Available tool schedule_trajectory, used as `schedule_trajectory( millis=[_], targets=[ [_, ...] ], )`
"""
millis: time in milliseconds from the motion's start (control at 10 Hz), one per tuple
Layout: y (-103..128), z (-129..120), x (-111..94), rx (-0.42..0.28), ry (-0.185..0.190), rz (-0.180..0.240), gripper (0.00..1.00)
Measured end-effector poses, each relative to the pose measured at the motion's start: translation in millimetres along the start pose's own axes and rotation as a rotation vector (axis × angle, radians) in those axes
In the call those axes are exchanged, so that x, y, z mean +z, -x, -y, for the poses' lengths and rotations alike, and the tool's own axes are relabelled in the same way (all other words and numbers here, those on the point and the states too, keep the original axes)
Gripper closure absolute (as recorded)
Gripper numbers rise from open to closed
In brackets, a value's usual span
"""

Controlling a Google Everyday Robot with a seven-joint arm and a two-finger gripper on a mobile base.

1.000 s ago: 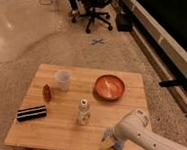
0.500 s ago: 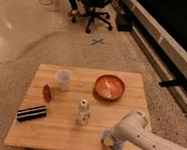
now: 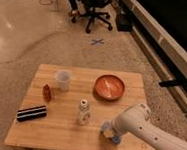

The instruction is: Place the white sponge in the ceramic cup

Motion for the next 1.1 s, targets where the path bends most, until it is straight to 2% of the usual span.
schedule_trajectory(
  millis=[100, 300, 400, 500, 900, 1100],
  targets=[
    [-13, -14, -9, -0.004, 0.010, -0.025, 1.00],
    [-55, -51, -32, -0.021, 0.035, -0.096, 1.00],
    [-69, -59, -39, -0.027, 0.038, -0.117, 1.00],
    [-95, -69, -51, -0.045, 0.039, -0.157, 1.00],
    [-174, -63, -78, -0.129, 0.008, -0.265, 1.00],
    [-206, -52, -85, -0.170, -0.028, -0.312, 1.00]
  ],
)
